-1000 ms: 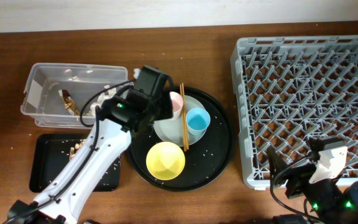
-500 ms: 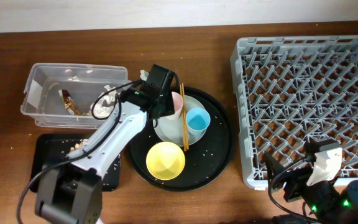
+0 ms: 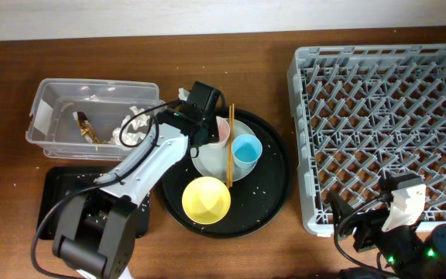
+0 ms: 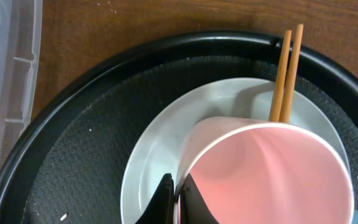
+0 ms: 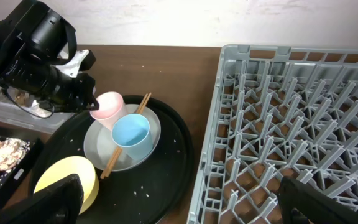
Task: Sort waste into correct bins and load items into the dishwasher rack
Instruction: 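Grasp the pink cup with the left gripper and lift it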
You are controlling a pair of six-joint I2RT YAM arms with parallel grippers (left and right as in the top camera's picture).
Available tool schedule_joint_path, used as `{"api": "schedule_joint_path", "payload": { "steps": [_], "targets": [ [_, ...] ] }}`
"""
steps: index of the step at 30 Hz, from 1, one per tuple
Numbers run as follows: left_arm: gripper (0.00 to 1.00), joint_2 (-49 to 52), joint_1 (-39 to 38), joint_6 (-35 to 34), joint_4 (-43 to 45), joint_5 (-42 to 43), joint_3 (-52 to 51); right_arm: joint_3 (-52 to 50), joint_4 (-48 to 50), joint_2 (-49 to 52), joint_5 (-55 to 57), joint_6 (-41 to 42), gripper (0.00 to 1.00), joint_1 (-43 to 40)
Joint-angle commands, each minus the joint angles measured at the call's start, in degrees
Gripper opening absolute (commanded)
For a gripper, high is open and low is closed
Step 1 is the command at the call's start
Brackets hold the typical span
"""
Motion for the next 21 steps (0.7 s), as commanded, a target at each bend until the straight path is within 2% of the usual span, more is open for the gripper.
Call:
{"api": "schedule_joint_path", "payload": {
  "steps": [1,6,10,12,15,21],
  "targets": [
    [0.01,0.63,0.98,0.26,0.28,-1.01,0.46,0.98,0.02,-0.04,-0.72,-0.66,0.99,-0.22],
    [0.01,-2.67,2.49,0.28,-0.31,0.11,0.57,1.81,1.07,0.42,-3.34,-0.61,0.99,-0.22],
    [0.01,-9.55,4.31,0.33,-0.57,10.23,0.57,5.95,-0.70,3.76,-8.20,-0.61,1.00,-0.22],
    [0.01,-13.29,5.79,0.33,-0.79,17.99,0.57,8.96,-2.84,6.58,-10.03,-0.63,0.98,-0.22],
    [0.01,-18.45,10.29,1.99,-1.16,35.41,0.57,14.12,-6.71,12.37,-14.75,-1.75,0.98,-0.22],
    [0.00,-21.84,20.52,4.48,0.48,69.96,0.57,19.10,-10.91,24.79,-42.01,-15.93,0.98,-0.22]
  ]
}}
